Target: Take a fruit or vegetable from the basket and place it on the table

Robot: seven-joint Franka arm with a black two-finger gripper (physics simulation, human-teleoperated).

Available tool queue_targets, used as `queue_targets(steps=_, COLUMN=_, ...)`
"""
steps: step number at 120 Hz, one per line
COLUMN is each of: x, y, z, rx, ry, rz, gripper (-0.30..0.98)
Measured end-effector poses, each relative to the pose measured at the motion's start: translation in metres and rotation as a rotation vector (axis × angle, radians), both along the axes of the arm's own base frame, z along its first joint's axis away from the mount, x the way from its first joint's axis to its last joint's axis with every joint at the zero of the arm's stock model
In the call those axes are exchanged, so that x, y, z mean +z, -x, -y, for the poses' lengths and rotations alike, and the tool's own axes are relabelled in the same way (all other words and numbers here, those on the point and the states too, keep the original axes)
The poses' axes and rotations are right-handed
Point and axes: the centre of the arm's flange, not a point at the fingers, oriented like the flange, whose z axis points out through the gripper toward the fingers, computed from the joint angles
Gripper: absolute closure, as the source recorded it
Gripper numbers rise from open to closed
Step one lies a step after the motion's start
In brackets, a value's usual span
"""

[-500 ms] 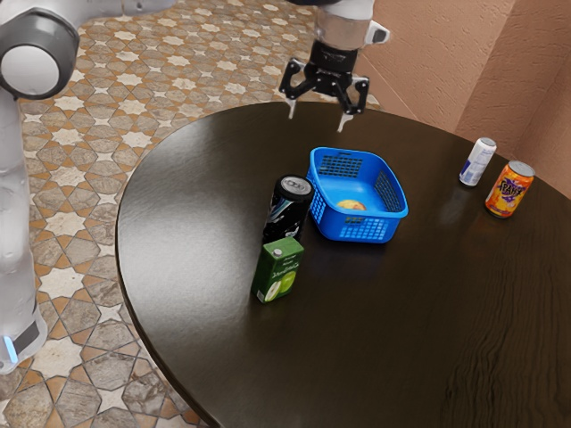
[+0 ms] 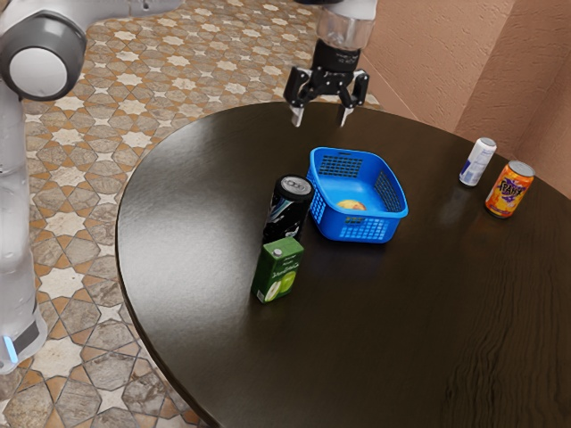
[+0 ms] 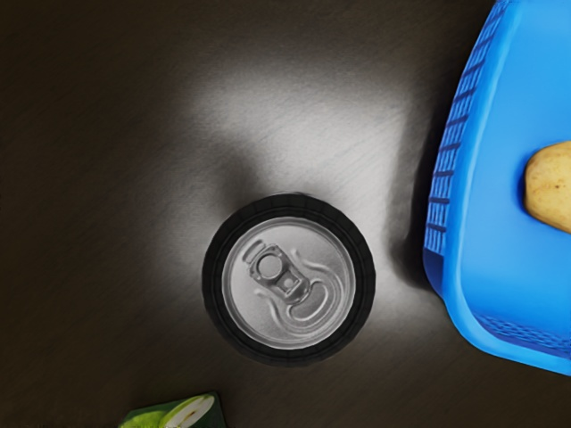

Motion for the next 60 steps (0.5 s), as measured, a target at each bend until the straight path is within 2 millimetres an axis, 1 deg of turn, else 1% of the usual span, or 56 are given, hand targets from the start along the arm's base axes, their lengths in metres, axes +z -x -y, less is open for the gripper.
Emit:
queue_targets(steps=9, x=-0.008, y=-0.020, z=0.002, rx=0.034, ry=0.002, rz=-0.004, gripper=0.00)
queue_targets(steps=18, x=-0.017, y=-0.031, z=0.004, rx=0.054, ry=0.002, rz=-0.015, gripper=0.00)
queue_targets(steps=44, x=-0.028, y=-0.041, z=0.000, rx=0.103, ry=0.002, rz=-0.026, gripper=0.00)
queue_targets(steps=54, x=-0.034, y=-0.044, z=-0.011, rx=0.072, ry=0.002, rz=-0.031, gripper=0.00)
queue_targets(steps=60, x=-0.036, y=-0.046, z=-0.014, rx=0.030, ry=0.001, rz=-0.032, gripper=0.00)
